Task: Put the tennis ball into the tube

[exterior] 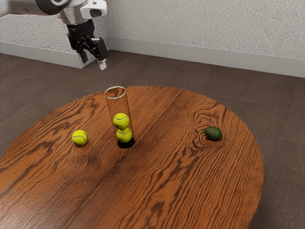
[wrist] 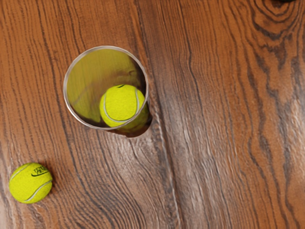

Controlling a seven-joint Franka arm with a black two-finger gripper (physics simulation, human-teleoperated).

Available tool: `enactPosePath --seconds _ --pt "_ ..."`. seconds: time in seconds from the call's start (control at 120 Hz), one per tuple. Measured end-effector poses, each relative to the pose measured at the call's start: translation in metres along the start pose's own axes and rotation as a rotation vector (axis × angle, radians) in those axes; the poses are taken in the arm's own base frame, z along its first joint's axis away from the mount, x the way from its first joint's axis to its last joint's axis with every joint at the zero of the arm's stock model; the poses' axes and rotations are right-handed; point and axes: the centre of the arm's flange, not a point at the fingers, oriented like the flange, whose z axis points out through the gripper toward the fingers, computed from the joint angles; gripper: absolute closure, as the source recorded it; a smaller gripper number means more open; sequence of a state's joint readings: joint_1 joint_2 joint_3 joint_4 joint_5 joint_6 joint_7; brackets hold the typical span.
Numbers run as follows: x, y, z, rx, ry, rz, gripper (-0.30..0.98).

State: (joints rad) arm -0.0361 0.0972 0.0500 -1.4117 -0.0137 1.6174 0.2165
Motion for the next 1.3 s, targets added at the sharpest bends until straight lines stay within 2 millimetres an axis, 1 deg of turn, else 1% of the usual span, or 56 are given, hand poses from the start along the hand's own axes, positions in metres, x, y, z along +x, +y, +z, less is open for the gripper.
enactPosePath --seconds 0.217,0.333,0.383,0.433,0.492,0.567,0.675,0.733,0.792,0.867,1.042,1.142,1.242,1.3 --pt "0.000 0.000 0.000 -0.001 -0.002 0.010 0.00" --pt "0.000 -0.001 0.011 -0.005 -0.022 0.012 0.00" --pt "-0.006 0.000 0.020 -0.009 -0.046 0.013 0.00" --pt "-0.020 -0.001 0.029 -0.014 -0.076 0.008 0.00" --pt "-0.039 -0.005 0.030 -0.019 -0.098 -0.005 0.00" --pt "-0.052 -0.013 0.036 -0.009 -0.139 -0.022 0.00" --pt "-0.079 -0.025 0.061 0.007 -0.183 -0.042 0.00" --pt "-0.087 -0.035 0.079 0.016 -0.189 -0.052 0.00" --pt "-0.092 -0.050 0.095 0.025 -0.182 -0.062 0.00" --pt "-0.088 -0.064 0.116 0.034 -0.170 -0.061 0.00" --pt "-0.072 -0.096 0.182 0.031 -0.175 -0.025 0.00" --pt "-0.070 -0.113 0.202 0.031 -0.174 -0.005 0.00" --pt "-0.069 -0.137 0.221 0.031 -0.178 -0.004 0.00" --pt "-0.064 -0.144 0.236 0.016 -0.180 0.001 0.00"
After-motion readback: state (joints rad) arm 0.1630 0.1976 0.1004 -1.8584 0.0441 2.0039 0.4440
